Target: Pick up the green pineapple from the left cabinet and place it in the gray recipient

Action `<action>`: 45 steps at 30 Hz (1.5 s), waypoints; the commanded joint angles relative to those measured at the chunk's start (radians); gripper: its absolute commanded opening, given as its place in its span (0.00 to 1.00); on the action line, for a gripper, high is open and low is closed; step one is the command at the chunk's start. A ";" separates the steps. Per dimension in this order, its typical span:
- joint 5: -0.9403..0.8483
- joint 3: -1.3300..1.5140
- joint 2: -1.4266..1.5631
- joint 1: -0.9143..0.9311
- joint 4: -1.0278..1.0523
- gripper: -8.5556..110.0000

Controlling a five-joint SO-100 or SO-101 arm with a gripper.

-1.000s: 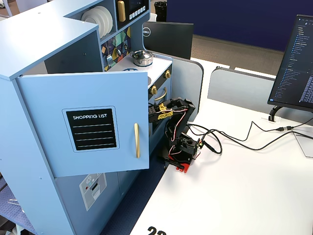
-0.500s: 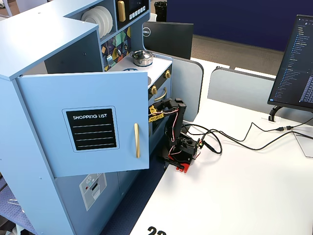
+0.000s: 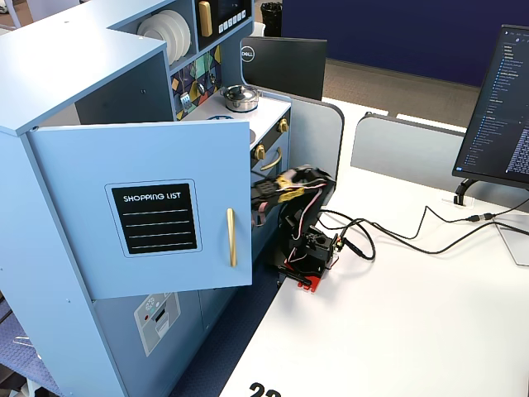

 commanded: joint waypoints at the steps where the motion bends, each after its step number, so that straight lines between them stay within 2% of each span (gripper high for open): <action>1: -0.055 0.140 0.360 0.032 -0.008 0.07; 5: -0.034 0.178 0.560 0.212 0.066 0.07; 10: 0.103 0.089 0.678 0.563 0.339 0.07; 17: 0.236 -0.103 0.474 0.916 0.581 0.07; 21: 0.284 -0.206 0.247 1.026 0.568 0.07; 30: 0.275 -0.471 -0.140 1.040 0.574 0.08; 34: 0.296 -0.505 -0.199 1.015 0.580 0.15; 39: 0.333 -0.492 -0.186 1.002 0.581 0.27; 45: 0.339 -0.385 0.029 0.999 0.696 0.26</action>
